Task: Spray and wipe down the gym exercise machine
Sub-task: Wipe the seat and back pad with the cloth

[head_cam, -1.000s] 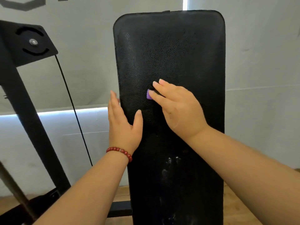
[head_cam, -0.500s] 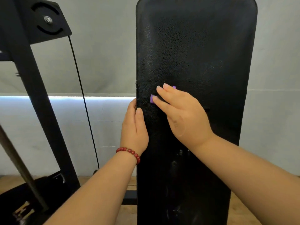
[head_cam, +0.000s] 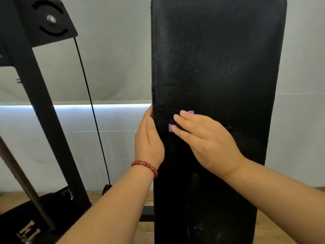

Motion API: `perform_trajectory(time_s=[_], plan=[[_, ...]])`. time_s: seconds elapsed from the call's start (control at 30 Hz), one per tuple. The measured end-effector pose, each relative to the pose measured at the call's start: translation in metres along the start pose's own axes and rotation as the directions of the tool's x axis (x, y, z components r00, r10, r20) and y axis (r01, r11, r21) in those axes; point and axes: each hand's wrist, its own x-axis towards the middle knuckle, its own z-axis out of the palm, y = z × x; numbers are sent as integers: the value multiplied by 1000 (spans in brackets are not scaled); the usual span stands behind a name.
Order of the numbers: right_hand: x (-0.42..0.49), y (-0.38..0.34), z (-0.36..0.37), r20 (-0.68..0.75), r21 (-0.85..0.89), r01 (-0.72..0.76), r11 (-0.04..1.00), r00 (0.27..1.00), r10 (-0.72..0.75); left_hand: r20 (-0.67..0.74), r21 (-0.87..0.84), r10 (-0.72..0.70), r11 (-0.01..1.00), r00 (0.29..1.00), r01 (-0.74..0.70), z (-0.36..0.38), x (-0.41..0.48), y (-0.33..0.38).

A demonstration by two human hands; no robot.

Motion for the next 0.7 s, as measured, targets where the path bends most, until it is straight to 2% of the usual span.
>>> perform_trajectory(time_s=[0.2, 0.33, 0.43, 0.6, 0.7], plan=[[42, -1, 14, -58, 11, -1, 1000, 998, 2, -8, -24, -64, 998, 998, 64, 0, -1, 5], [-9, -8, 6, 29, 42, 49, 998, 998, -50, 6, 9, -28, 1000, 1000, 28, -1, -2, 4], [-13, -5, 0, 65, 33, 64, 997, 996, -66, 6, 2, -29, 1000, 1000, 29, -2, -3, 4], [15, 6, -1, -59, 14, -82, 997, 995, 83, 81, 179, 72, 980, 994, -85, -3, -4, 7], [-21, -4, -1, 6, 31, -96, 995, 995, 96, 179, 372, 178, 899, 968, -233, -6, -6, 9]])
